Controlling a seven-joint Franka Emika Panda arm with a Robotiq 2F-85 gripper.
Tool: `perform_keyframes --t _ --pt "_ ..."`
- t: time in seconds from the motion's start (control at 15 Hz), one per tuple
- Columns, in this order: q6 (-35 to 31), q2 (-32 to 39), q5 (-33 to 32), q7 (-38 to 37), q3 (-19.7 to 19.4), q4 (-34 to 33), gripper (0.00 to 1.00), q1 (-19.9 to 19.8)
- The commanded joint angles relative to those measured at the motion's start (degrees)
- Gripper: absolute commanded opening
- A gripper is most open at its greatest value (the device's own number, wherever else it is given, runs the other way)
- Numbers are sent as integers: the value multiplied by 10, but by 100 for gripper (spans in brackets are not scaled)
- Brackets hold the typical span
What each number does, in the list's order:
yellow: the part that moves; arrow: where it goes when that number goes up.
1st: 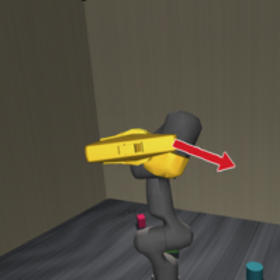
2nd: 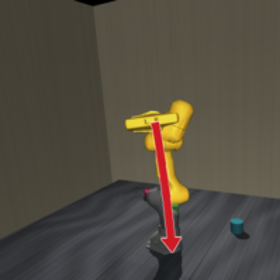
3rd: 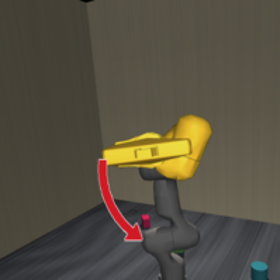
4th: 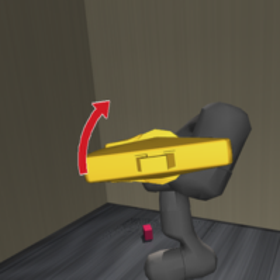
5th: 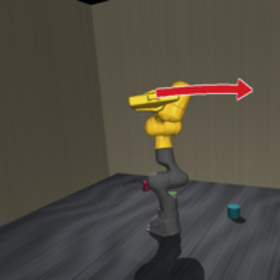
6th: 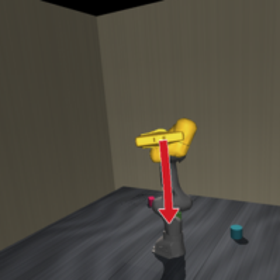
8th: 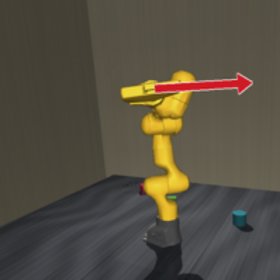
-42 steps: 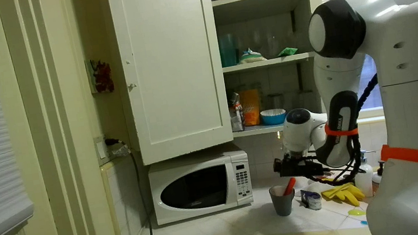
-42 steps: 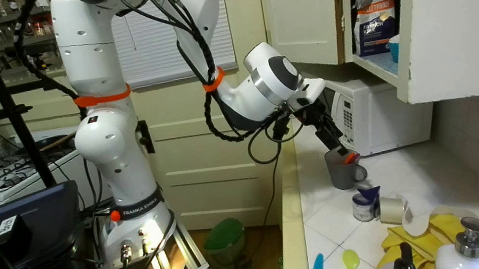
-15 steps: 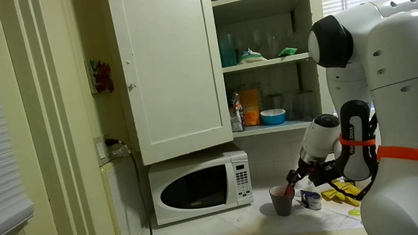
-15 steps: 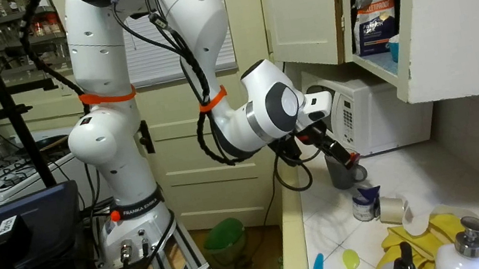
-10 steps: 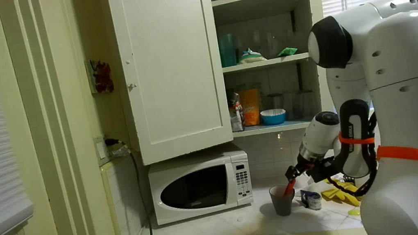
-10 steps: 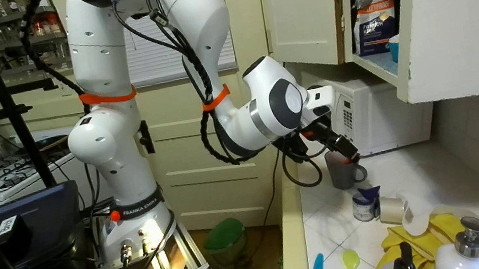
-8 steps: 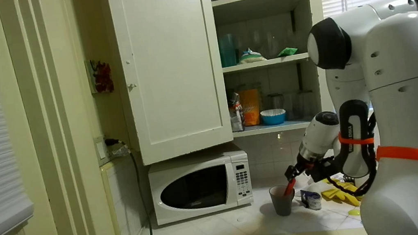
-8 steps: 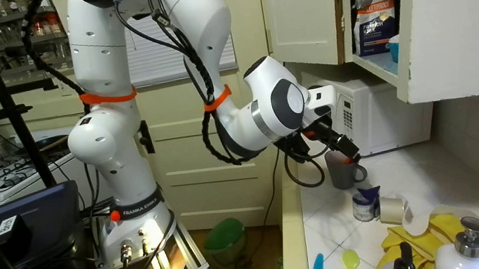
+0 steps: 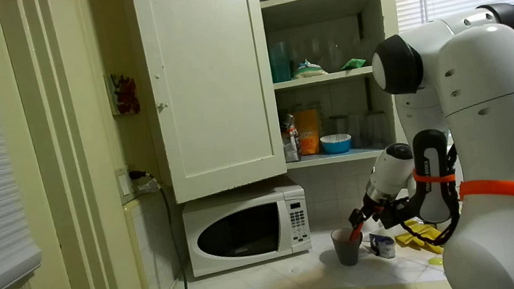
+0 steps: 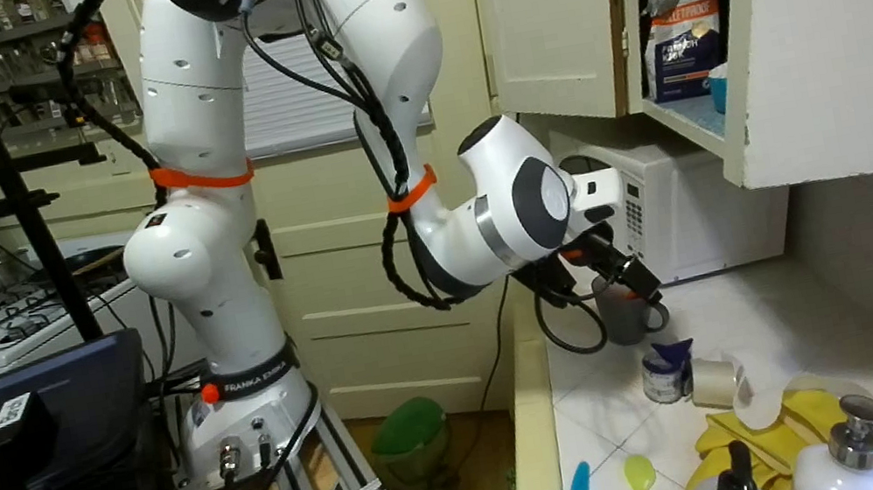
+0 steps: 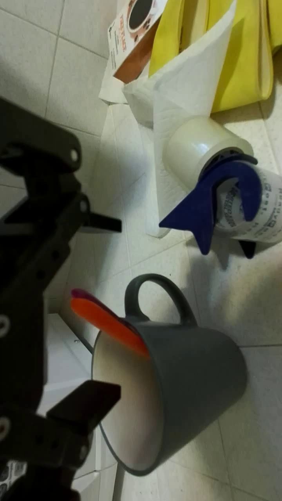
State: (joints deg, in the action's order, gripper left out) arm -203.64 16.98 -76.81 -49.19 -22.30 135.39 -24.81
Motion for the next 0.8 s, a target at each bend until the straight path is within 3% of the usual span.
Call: perform_keyframes --t 0.0,0.13,0.2,0.33,0.4,0.53,0.6,0.73 --pt "-24 26 -14 -12 9 -24 70 -10" --pt "-23 28 -2 -1 9 -32 53 -7" --pt "-26 31 -1 1 11 -36 71 -7" --pt "-27 34 -2 -1 14 -43 84 -7" --pt "-27 35 -2 -3 16 -46 83 -8" --pt "-28 40 -6 -8 19 -51 58 -9" --pt "-29 42 -8 -10 21 -52 56 -9" --pt "-23 43 -10 -9 23 -53 39 -8"
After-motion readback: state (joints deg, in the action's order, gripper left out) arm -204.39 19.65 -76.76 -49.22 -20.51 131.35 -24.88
